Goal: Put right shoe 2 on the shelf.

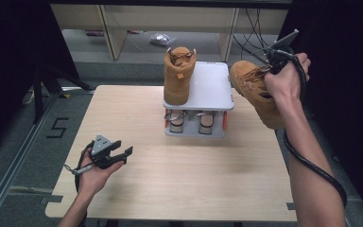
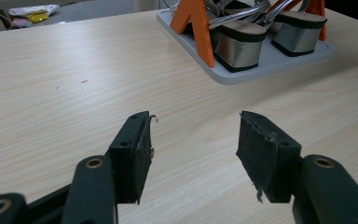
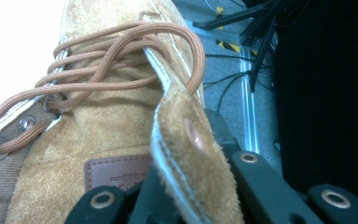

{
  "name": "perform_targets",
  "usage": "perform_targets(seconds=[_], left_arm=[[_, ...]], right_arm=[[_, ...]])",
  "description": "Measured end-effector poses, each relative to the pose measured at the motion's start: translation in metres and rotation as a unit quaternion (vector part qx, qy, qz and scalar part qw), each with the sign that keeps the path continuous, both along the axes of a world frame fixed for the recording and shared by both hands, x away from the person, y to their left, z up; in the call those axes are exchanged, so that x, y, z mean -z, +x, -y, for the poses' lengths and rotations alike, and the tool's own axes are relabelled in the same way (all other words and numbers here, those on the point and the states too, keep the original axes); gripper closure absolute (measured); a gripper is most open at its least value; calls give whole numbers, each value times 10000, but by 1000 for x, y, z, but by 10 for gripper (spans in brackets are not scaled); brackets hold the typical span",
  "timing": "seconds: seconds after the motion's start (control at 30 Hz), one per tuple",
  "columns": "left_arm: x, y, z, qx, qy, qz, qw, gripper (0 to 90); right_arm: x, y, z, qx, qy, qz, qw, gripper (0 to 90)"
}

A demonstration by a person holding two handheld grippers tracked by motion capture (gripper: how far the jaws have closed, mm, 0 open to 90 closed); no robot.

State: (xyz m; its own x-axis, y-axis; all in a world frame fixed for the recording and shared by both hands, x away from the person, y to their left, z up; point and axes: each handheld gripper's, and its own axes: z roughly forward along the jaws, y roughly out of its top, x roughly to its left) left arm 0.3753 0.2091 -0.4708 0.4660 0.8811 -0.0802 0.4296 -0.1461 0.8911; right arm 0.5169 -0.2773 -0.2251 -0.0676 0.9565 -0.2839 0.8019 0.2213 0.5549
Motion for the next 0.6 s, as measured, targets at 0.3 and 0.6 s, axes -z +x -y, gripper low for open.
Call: perform_targets(seconds=[0.3,0.6], left_arm=[[-1,0,-1,-20,-21,11,10000,438],[0,0,1,12,-11,-3,10000,438]], right_arm=[[-6,6,-12,-3,38,49,10000,868],[-9,11,-20,-31,3,48,10000,868]])
